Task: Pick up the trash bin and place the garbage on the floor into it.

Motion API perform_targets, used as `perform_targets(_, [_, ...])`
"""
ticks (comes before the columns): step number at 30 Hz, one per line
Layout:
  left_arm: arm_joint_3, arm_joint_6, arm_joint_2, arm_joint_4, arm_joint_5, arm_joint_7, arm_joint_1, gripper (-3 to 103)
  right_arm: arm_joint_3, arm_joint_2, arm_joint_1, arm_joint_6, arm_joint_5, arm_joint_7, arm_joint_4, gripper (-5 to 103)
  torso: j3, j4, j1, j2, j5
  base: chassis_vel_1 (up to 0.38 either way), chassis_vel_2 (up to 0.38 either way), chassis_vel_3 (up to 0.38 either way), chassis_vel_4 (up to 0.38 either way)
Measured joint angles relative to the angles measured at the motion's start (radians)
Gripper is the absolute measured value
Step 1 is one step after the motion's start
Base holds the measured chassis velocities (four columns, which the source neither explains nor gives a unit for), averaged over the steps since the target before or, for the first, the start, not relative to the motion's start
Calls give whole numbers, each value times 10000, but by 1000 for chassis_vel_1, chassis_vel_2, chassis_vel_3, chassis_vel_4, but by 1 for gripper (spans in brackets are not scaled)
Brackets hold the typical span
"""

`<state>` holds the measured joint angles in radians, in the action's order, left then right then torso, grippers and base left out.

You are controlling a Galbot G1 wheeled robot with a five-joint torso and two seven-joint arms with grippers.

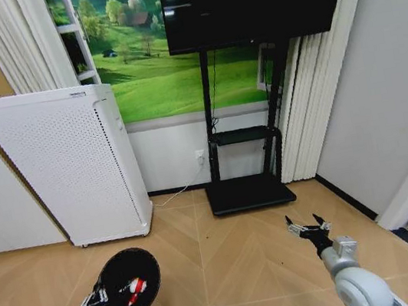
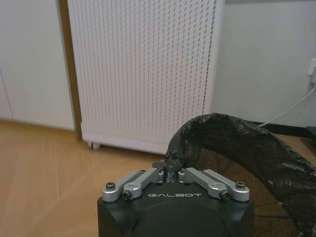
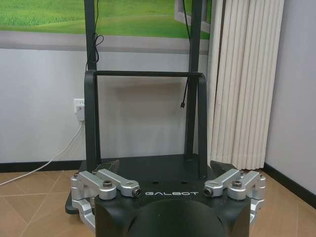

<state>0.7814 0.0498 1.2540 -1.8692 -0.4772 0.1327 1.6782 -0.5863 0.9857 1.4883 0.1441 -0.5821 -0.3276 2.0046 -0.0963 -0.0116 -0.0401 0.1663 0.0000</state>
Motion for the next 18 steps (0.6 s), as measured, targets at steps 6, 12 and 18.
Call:
perform_targets(6, [-301,463,67,411,-629,-112,67,7,0,0,1,0,0,0,0,100,1,-2,1,0,1,0,0,0,0])
perform_targets(12, [-38,575,-12,716,-480,-99,215,7,0,1,1,0,0,0,0,100,1,0,1,0,2,0,0,0,0])
perform_targets(18, [152,348,-184,1191,-266,-113,308,7,0,0,0,0,0,0,0,100,2,1,1,1,2,0,0,0,0])
